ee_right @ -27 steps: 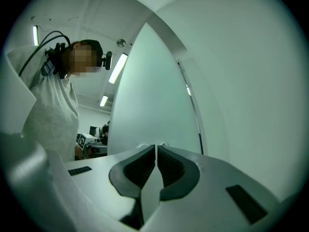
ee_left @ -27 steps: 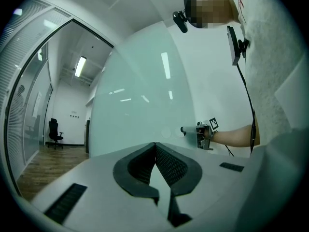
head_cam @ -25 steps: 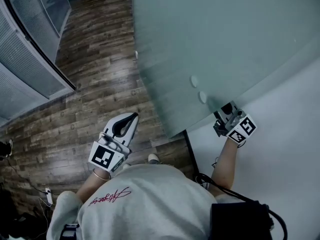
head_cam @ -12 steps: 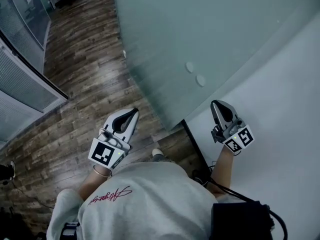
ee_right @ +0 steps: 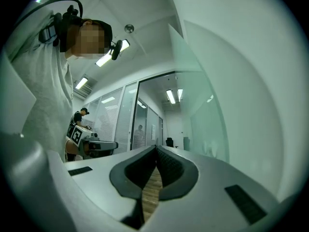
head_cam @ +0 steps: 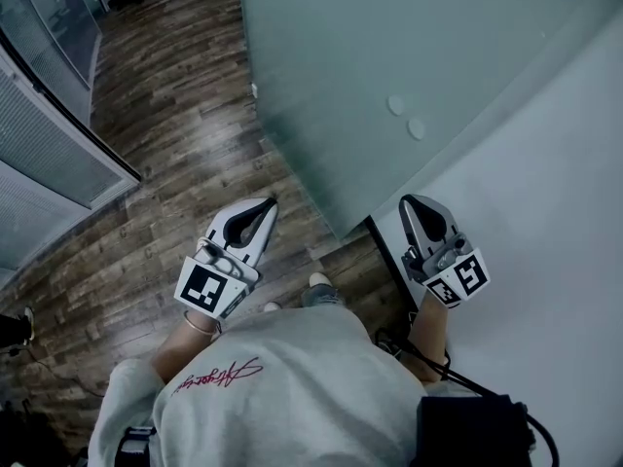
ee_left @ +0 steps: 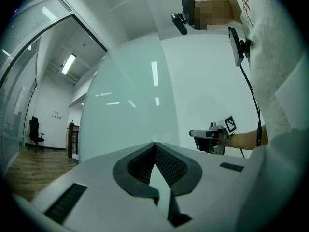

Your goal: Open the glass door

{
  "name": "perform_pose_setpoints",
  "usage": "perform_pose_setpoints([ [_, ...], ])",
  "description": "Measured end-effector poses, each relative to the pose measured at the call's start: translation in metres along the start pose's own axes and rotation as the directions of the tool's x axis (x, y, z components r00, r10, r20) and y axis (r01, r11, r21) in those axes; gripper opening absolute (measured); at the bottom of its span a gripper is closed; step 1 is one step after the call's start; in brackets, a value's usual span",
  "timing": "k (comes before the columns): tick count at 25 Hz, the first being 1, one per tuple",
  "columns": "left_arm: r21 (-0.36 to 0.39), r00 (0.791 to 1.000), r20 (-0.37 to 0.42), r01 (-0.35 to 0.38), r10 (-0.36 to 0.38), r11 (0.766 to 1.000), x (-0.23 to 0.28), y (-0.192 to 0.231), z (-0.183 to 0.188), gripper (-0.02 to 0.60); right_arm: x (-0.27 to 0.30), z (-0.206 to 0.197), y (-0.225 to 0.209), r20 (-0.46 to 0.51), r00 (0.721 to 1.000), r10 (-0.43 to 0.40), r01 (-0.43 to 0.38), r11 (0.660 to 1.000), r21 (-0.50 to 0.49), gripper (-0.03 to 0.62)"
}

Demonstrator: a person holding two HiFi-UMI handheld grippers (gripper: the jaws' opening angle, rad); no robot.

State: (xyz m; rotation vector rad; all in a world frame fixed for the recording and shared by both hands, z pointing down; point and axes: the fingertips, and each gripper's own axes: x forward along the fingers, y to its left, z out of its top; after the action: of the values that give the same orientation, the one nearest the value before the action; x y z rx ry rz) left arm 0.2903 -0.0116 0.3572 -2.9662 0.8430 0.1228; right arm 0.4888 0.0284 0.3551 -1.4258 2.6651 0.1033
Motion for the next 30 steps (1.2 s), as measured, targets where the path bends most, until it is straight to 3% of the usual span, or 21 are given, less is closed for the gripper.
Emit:
perform_pose_setpoints([
  [12,-0.004,1.000,0.010,0.002,-0.002,1.000,-0.048,0.001,0.002,0.012,0.013,-0.005,0.070,-0.024,0.999,0.042,-0.042,0.999,-0.013,0.018],
  [16,0.009,1.000,0.018,0.009,-0.009,1.000,-0.054,0.000,0.002,0.012,0.015,-0.007,0.080,-0.020,0.998,0.053,-0.054,0.998,-0.017,0.018],
  [19,0.041,1.000,-0.022,0.009,-0.009,0.999,-0.060,0.000,-0.008,0.012,0.017,-0.010,0.086,-0.027,0.998,0.058,-0.058,0.998,-0.021,0.018],
  [30,0.021,1.000,0.014,-0.014,0.014,1.000,-0.058,0.001,0.000,0.012,0.018,-0.018,0.091,-0.061,0.996,0.063,-0.065,0.997,-0.037,0.018],
])
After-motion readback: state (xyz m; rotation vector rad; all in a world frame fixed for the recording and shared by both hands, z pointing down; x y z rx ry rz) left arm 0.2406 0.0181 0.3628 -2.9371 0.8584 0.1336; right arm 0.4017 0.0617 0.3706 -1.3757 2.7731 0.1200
